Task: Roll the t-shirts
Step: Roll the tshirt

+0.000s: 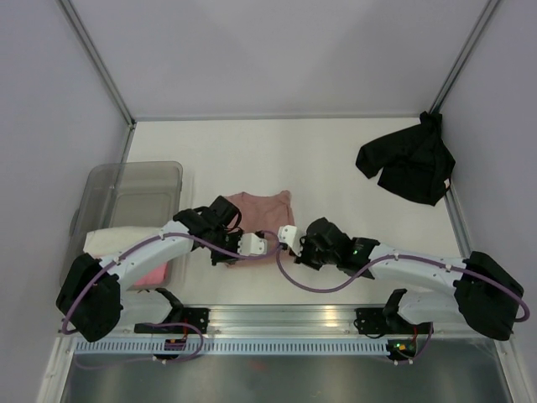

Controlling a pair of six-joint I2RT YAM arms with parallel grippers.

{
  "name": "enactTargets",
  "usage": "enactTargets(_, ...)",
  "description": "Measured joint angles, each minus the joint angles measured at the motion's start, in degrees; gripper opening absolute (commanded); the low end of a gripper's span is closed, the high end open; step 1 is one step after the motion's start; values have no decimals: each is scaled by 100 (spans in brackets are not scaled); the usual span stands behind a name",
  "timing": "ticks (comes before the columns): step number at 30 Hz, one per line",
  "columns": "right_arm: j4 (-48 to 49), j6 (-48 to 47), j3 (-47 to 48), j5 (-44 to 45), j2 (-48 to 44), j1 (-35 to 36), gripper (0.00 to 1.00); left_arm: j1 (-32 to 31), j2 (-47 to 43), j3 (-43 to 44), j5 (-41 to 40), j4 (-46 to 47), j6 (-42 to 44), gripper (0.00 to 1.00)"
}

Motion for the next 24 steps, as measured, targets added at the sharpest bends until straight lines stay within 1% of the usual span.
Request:
enactTargets(3, -540, -146, 319, -848, -251, -503, 0, 52, 15, 216, 238, -374, 59, 2)
enactTargets(5, -990, -317, 623, -1375, -260, -706, 0, 76, 42, 396, 380, -680, 111, 2)
enactTargets(10, -2271, -848, 1263, -2693, -9, -1034, 0, 90, 267, 833, 835, -1543, 216, 2)
enactTargets(13, -2677, -999, 1425, -3294, 175, -1268, 0, 133, 382, 866, 1082, -1805, 271, 3)
enactTargets(16, -2704, -955, 1515, -3753, 531, -1613, 0, 304, 507, 868, 1239, -1880, 295, 7)
enactTargets(17, -2649, -872, 1513, -3856, 684, -1733, 1, 398, 573, 879, 1279, -1871, 295, 9)
enactTargets(19, -2465, -680, 1513, -3963, 990, -1902, 0, 647, 793, 975, 1360, -1858, 293, 12)
enactTargets(24, -1965, -63, 1513, -3993, 1606, -2162, 0, 1045, 1486, 1307, 1375, -1764, 249, 23)
